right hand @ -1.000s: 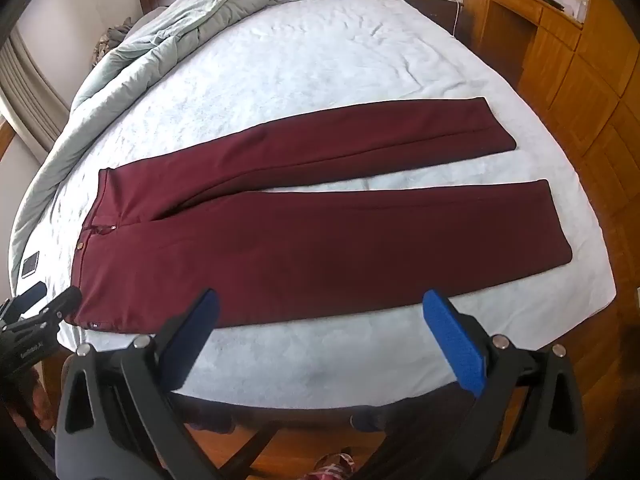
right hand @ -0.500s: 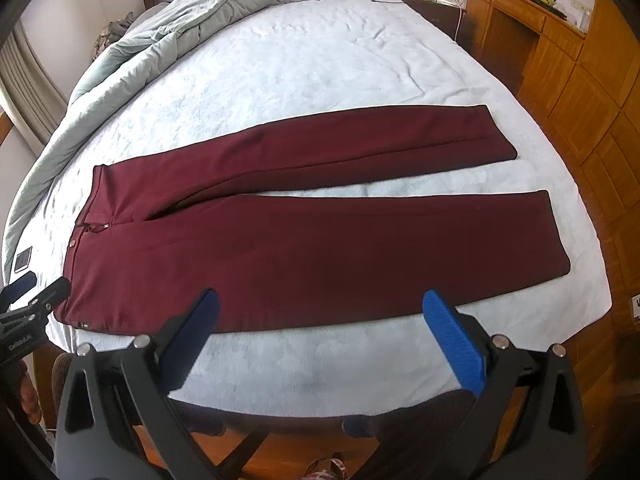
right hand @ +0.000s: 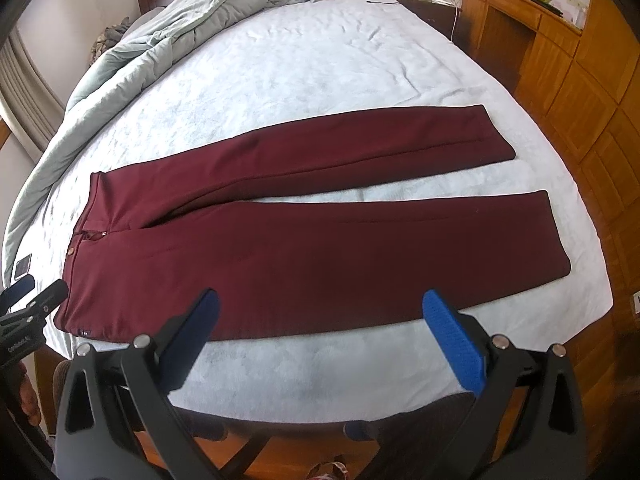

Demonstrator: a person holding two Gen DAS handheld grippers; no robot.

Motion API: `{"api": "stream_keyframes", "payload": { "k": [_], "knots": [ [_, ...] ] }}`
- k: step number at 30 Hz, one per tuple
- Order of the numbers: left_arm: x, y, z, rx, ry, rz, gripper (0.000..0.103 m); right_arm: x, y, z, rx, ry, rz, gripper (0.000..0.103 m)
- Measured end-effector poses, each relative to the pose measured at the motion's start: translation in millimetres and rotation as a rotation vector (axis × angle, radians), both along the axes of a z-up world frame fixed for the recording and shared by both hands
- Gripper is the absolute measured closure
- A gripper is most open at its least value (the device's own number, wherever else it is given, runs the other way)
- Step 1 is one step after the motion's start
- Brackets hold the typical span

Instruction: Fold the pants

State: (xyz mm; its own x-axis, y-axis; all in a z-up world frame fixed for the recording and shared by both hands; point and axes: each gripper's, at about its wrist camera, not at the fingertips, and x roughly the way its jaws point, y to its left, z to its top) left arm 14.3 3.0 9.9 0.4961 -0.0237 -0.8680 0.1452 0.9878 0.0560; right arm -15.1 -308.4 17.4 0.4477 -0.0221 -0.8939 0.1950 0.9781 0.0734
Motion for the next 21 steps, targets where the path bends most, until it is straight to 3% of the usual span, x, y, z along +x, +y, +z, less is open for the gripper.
{"api": "stream_keyframes", "payload": {
  "k": [21],
  "knots": [
    [11.1,-6.3,3.1,0.014,0.0,-0.005,0.003,2.5,-2.7,-1.9,-0.01,-0.009,-0.003,0.002]
  ]
}}
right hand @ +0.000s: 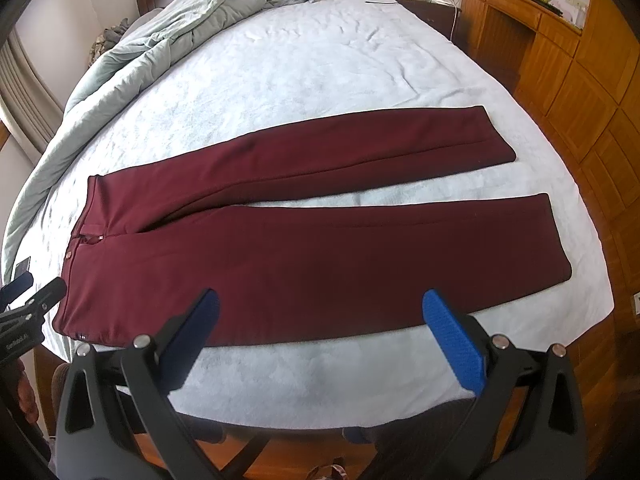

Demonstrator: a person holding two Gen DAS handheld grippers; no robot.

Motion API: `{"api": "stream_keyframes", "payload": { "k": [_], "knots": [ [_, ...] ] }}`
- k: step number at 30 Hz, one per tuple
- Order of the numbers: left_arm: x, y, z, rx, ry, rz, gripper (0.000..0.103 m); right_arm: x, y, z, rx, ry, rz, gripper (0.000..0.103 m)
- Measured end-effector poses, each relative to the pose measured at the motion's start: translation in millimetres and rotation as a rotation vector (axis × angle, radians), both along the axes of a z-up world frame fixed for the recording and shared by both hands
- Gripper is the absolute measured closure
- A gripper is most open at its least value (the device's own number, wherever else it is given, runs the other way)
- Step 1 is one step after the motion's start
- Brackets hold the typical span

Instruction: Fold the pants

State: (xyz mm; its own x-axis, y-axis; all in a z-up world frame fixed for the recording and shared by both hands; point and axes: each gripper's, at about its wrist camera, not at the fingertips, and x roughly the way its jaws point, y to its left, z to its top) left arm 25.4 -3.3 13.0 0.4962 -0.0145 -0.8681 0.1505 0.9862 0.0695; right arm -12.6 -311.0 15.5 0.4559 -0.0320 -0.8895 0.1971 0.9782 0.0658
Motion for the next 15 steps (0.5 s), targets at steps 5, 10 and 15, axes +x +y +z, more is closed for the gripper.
{"api": "stream_keyframes", "payload": {
  "k": [5,10,15],
  "knots": [
    [0.7,-0.6,-0.3,0.002,-0.002,-0.002,0.003,1.0,-0.4,-0.1,-0.001,-0.001,-0.001,0.002],
    [1.5,-1.1,-0.4,0.002,-0.002,0.0,0.003,1.1,0.1,-0.1,-0.002,-0.002,-0.001,0.002],
    [1.3,-1.1,-0.8,0.003,-0.003,-0.002,0.003,1.4,-0.8,-0.3,-0.002,-0.001,-0.001,0.002]
  ]
}}
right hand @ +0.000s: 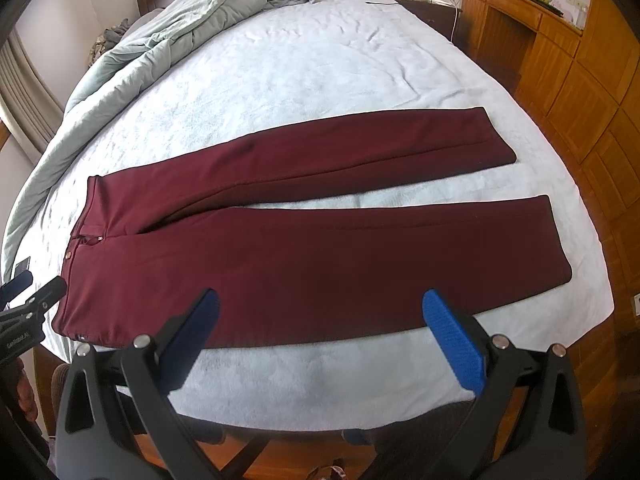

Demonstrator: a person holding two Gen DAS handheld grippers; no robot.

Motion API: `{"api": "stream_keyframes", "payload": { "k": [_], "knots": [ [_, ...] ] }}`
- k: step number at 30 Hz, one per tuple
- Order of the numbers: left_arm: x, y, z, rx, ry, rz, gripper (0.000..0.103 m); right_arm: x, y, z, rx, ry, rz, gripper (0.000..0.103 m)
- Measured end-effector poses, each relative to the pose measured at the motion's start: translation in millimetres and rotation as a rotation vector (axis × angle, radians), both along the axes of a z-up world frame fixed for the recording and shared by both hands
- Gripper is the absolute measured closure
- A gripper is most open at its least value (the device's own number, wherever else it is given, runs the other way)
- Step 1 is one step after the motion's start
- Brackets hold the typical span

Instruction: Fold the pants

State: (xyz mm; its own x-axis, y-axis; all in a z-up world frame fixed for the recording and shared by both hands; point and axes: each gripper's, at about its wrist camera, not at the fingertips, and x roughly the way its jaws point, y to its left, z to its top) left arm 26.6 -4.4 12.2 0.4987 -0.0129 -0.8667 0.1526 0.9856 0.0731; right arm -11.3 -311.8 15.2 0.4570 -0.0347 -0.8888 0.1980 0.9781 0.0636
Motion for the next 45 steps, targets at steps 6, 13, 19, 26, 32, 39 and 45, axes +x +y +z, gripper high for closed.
{"api": "stream_keyframes", "payload": {
  "k": [6,13,19,26,32,39,45],
  "knots": [
    [2.7,0.7,-1.0,0.005,0.0,0.0,0.003,1.1,-0.4,-0.4,-0.002,0.001,-0.001,0.002],
    [2.6,1.6,-1.1,0.005,0.003,-0.001,0.003,2.5,-4.3,-4.4,0.001,0.005,-0.002,0.002],
    [7.7,2.4,-7.0,0.003,0.011,-0.007,0.003,1.1,-5.6,-10.7,0.0,0.006,-0.001,0.002],
    [49.4,-25.4,-21.7,-0.073,0.064,-0.128,0.003,38.4,-63.5,-7.8,-0.011,-0.015,0.063,0.002],
    [125.5,-79.4,-37.6,-0.122,0.087,-0.215,0.003,138.0,-206.7,-17.4,0.036,0.036,-0.014,0.002],
    [201.4,-141.9,-60.6,-0.142,0.109,-0.22,0.003,242.0,-305.3,-78.6,0.052,0.169,0.003,0.002],
    [229.7,-169.8,-77.4,-0.156,0.121,-0.252,0.003,269.7,-325.0,-117.7,0.034,0.226,0.049,0.003]
  ]
}}
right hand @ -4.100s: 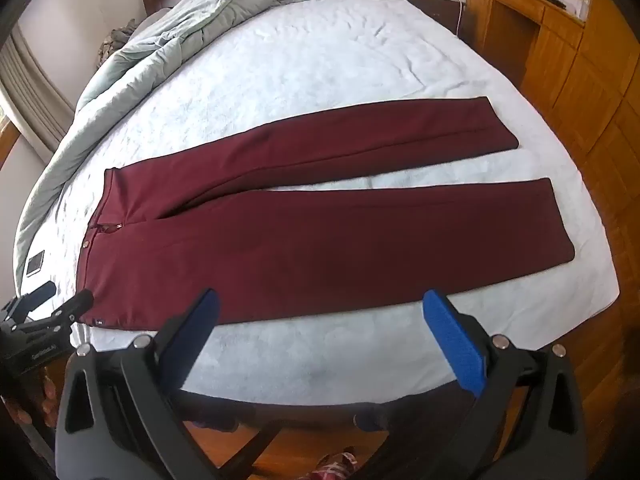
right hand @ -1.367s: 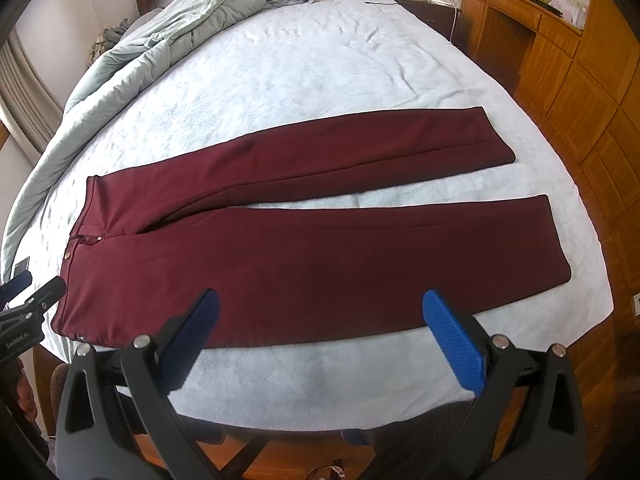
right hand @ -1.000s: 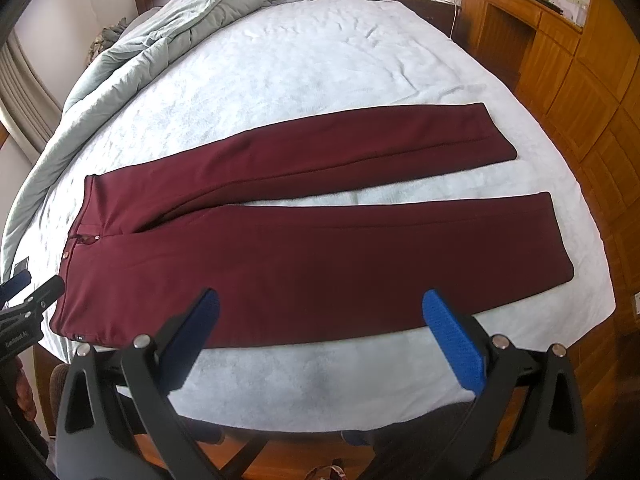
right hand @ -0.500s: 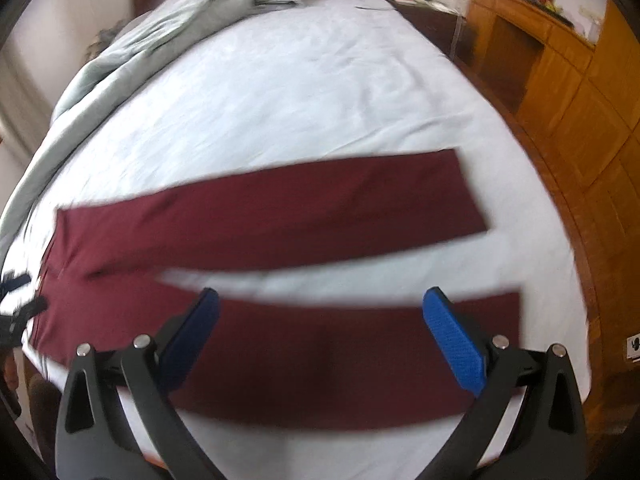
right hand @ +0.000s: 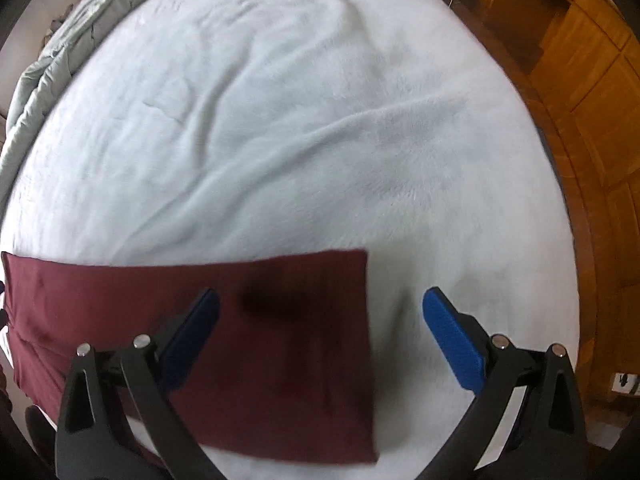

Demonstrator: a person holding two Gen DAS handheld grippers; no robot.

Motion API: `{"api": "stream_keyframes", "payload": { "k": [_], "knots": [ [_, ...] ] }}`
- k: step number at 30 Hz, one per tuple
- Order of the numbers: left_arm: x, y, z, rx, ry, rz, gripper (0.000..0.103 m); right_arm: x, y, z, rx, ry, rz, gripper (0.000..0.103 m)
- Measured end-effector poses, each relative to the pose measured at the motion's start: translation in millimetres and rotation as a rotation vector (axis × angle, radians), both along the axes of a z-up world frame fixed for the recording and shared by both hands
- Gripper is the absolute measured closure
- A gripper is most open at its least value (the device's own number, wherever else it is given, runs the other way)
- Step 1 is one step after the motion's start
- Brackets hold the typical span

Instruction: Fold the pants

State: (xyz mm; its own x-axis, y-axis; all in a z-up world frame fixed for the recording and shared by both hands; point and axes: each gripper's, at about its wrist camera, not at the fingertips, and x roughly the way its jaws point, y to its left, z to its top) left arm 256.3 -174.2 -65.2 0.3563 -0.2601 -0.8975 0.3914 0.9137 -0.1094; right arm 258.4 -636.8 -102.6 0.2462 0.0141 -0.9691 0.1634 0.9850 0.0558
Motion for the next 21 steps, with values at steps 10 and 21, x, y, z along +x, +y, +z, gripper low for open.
{"api": "stream_keyframes", "payload": {
  "k": [10,21],
  "knots": [
    [27.4,-36.3,-18.6,-0.015,-0.005,-0.141,0.003,-17.5,1.0,5.5,0.16,-0.068,0.139,0.08],
    [63.7,-117.2,-45.0,-0.155,0.115,-0.594,0.003,-60.8,8.1,92.9,0.238,-0.289,0.26,0.081]
  ]
}}
